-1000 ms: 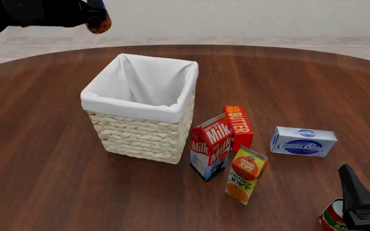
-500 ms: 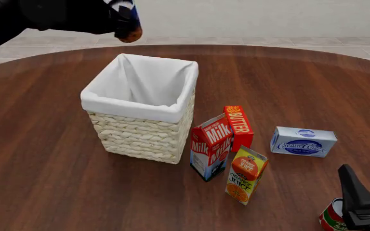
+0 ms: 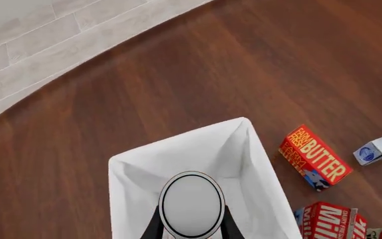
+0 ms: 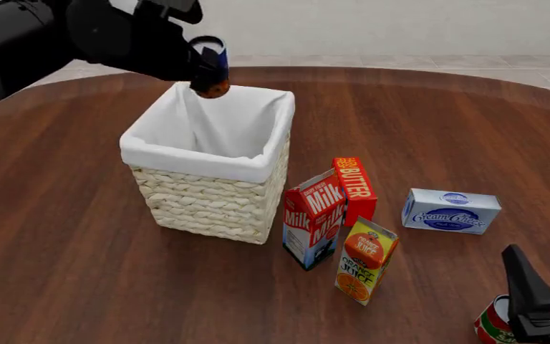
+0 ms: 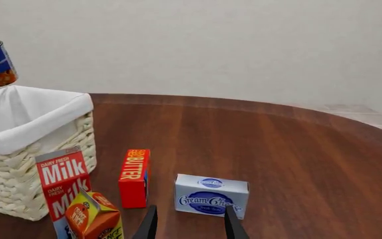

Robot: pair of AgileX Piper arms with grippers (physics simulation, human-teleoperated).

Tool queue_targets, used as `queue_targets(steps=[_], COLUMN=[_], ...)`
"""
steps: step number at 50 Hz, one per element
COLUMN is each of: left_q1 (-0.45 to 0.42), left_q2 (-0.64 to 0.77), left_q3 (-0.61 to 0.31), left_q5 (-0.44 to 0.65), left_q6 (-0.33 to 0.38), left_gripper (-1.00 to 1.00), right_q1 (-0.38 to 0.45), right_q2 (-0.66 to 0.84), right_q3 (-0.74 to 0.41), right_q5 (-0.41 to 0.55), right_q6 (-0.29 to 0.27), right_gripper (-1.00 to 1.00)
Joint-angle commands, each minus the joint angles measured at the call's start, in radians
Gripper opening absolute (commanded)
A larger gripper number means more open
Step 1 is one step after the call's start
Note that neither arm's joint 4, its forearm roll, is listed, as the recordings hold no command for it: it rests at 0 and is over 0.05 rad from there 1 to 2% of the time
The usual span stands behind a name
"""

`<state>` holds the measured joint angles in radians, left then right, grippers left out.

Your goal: Pick up the alphabet soup and the tomato sauce, and put them in the basket.

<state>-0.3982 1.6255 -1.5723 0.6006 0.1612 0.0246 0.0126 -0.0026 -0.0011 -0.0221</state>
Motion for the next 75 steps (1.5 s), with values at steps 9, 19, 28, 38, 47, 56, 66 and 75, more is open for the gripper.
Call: queue_targets(steps=[9,19,28,38,47,56,66,75], left_q1=[0.003,-0.012,-0.027,-0.022,-0.014,-0.009,0.008,0.021], left_q2=[0.036,0.043,0.048,0.062,0.075,0.089,0.112,0.125], left_q3=[-0.009,0.005,0.024,0.029,0.062,0.094,0.097,0.092], left_q5=[0.057,0.078,0.092,0.109,0.110,0.102,0.103,0.097], left_q6=[0.061,0.063,0.064,0.071,0.095,0.101,0.120,0.120], left_gripper=[-1.00,-1.00,-1.00,-1.00,-1.00,-1.00,-1.00,-1.00], right_q1=[0.003,0.004,0.004,0.004,0.004,0.005,0.004,0.004], right_q2=[0.001,-0.003,-0.004,-0.004,-0.005,-0.006,-0.005,-0.005], right_q3=[0.000,0.000,0.000,0.000,0.000,0.000,0.000,0.000], right_q5=[-0.001,0.002,0.004,0.005,0.006,0.006,0.006,0.006], right_q6=[0.000,-0.001,-0.001,-0.003,-0.003,-0.003,-0.004,-0.003], right_gripper=[1.00,1.00,1.00,1.00,1.00,1.00,1.00,1.00])
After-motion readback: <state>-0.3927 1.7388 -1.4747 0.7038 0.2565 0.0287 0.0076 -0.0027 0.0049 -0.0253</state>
